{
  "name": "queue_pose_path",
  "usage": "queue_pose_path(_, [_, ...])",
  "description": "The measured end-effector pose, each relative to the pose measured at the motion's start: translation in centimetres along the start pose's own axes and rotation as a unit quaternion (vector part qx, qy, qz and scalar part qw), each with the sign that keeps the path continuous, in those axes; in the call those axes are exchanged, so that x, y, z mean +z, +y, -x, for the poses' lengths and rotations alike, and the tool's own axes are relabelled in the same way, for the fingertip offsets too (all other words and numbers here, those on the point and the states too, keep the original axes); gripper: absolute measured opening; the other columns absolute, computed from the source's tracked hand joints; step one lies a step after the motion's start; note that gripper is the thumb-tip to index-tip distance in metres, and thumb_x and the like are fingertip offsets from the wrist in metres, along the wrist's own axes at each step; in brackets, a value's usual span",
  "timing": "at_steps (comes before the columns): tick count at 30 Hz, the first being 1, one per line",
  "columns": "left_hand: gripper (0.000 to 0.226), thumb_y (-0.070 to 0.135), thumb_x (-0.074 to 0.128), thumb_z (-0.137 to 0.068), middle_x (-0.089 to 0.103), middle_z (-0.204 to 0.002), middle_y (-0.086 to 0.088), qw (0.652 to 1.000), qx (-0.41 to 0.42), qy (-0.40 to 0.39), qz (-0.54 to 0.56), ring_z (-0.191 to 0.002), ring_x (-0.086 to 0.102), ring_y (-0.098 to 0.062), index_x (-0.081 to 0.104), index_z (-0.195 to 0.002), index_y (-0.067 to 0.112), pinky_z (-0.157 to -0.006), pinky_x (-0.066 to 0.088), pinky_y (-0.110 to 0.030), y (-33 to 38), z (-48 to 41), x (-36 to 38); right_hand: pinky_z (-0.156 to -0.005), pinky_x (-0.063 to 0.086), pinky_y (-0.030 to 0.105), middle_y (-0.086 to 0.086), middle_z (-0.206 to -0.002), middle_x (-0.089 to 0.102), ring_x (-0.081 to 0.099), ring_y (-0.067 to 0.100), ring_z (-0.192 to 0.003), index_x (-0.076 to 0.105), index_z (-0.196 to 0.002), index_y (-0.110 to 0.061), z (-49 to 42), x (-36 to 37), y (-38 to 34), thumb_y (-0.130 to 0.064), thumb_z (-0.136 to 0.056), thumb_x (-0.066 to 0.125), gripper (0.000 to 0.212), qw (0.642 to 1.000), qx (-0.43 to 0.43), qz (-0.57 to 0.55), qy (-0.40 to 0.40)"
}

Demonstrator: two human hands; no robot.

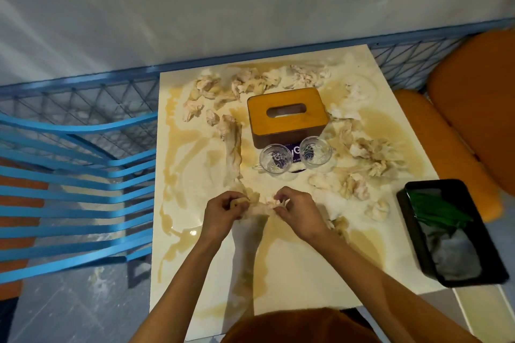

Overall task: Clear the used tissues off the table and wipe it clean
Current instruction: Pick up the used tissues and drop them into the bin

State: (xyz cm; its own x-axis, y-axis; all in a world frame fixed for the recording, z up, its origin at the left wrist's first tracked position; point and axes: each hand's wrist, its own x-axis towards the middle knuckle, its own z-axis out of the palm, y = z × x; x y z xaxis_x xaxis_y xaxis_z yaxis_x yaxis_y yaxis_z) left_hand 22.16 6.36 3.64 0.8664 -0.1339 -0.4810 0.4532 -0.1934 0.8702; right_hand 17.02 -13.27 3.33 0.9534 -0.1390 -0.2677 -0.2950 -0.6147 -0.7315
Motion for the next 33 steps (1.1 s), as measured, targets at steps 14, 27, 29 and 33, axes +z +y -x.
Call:
queue_pose_path(14, [0.011, -0.004, 0.071, -0.080, 0.067, -0.079, -0.008, 0.980, 0.044, -0.189, -0.052, -0.071, 0.061, -0.017, 0.070, -0.089, 0.001, -0.065, 0.057, -0.035, 2.4, 4.1, 15.2, -0.055, 0.039, 0.010, -0.006, -0.079, 0.063, 0.057, 0.007, -0.062, 0.068, -0.097, -0.022, 11.7, -10.7, 6.7, -0.016, -0.082, 0.072, 0.017, 0.975, 0.106, -0.071, 0.180])
queue_pose_path(27, [0.023, -0.008, 0.069, -0.079, 0.071, -0.077, -0.002, 0.951, 0.072, -0.270, -0.133, -0.072, 0.067, -0.011, 0.074, -0.081, 0.015, -0.066, 0.057, -0.027, -1.1, 17.0, 36.4, -0.054, 0.043, 0.016, -0.004, -0.068, 0.064, 0.060, 0.009, -0.062, 0.068, -0.091, -0.024, 29.7, -20.4, 22.0, -0.017, -0.085, 0.069, 0.009, 0.936, 0.166, -0.140, 0.278])
queue_pose_path(29, [0.030, -0.007, 0.070, -0.078, 0.071, -0.075, 0.004, 0.944, 0.084, -0.276, -0.158, -0.073, 0.066, -0.008, 0.074, -0.077, 0.023, -0.066, 0.056, -0.023, -2.3, 18.9, 39.5, -0.056, 0.041, 0.009, -0.011, -0.070, 0.063, 0.060, -0.001, -0.068, 0.068, -0.094, -0.021, 31.9, -21.9, 24.9, -0.015, -0.086, 0.069, 0.010, 0.934, 0.173, -0.133, 0.284])
queue_pose_path(33, [0.030, -0.006, 0.071, -0.076, 0.071, -0.073, 0.007, 0.935, 0.086, -0.283, -0.197, -0.070, 0.064, -0.004, 0.073, -0.078, 0.024, -0.067, 0.054, -0.020, -4.7, 21.8, 45.3, -0.058, 0.039, 0.006, -0.007, -0.072, 0.064, 0.059, 0.005, -0.064, 0.071, -0.093, -0.016, 35.1, -23.9, 31.3, -0.016, -0.083, 0.074, 0.010, 0.922, 0.201, -0.127, 0.305])
